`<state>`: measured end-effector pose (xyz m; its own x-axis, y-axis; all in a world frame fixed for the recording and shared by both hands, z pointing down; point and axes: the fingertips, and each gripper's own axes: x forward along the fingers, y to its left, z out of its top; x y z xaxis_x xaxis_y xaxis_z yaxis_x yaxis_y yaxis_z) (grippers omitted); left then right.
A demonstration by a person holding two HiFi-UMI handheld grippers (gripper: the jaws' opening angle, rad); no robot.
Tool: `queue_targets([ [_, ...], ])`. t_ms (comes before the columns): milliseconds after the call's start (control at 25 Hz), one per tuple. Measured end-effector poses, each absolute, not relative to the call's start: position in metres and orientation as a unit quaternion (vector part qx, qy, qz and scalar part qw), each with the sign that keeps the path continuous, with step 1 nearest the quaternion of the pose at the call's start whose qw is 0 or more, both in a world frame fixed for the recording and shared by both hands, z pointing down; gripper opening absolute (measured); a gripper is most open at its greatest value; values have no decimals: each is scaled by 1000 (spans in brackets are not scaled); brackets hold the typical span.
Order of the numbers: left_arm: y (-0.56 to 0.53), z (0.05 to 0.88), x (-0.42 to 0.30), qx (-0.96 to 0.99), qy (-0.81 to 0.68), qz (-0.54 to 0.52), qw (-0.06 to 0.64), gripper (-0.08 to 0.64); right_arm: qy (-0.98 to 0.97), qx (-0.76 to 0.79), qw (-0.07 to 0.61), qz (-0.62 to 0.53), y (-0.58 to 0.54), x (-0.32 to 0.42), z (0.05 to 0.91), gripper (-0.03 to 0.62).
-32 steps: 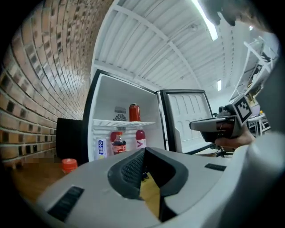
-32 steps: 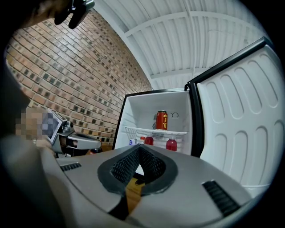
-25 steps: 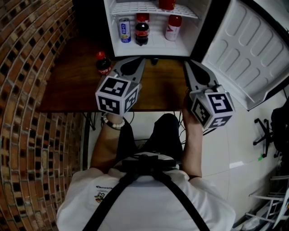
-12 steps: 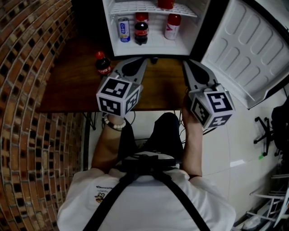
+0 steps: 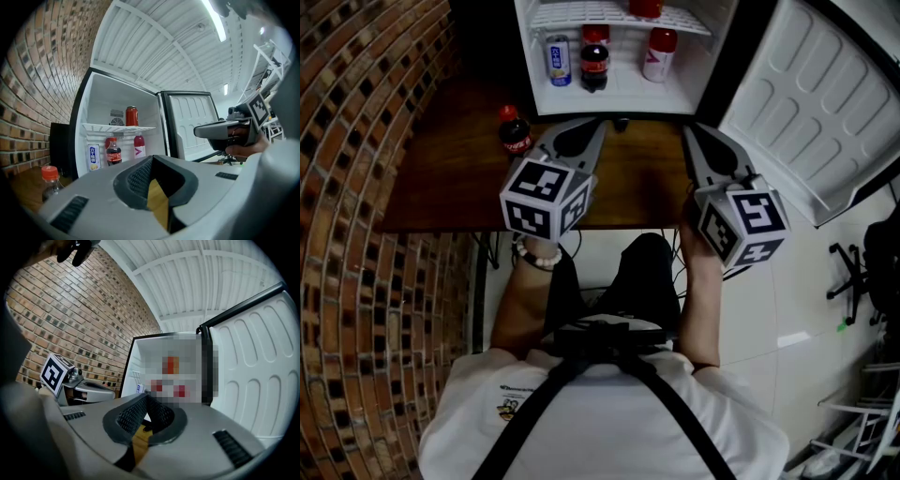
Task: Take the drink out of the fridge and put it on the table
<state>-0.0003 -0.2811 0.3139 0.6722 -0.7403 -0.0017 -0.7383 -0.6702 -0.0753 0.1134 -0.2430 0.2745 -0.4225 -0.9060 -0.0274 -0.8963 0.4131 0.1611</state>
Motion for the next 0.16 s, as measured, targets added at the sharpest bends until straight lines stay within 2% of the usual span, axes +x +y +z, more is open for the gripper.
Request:
queue_targets([
  [160, -282, 313, -1, -914, 405, -12, 34, 2, -840, 536, 33, -75, -244, 113, 275, 15],
])
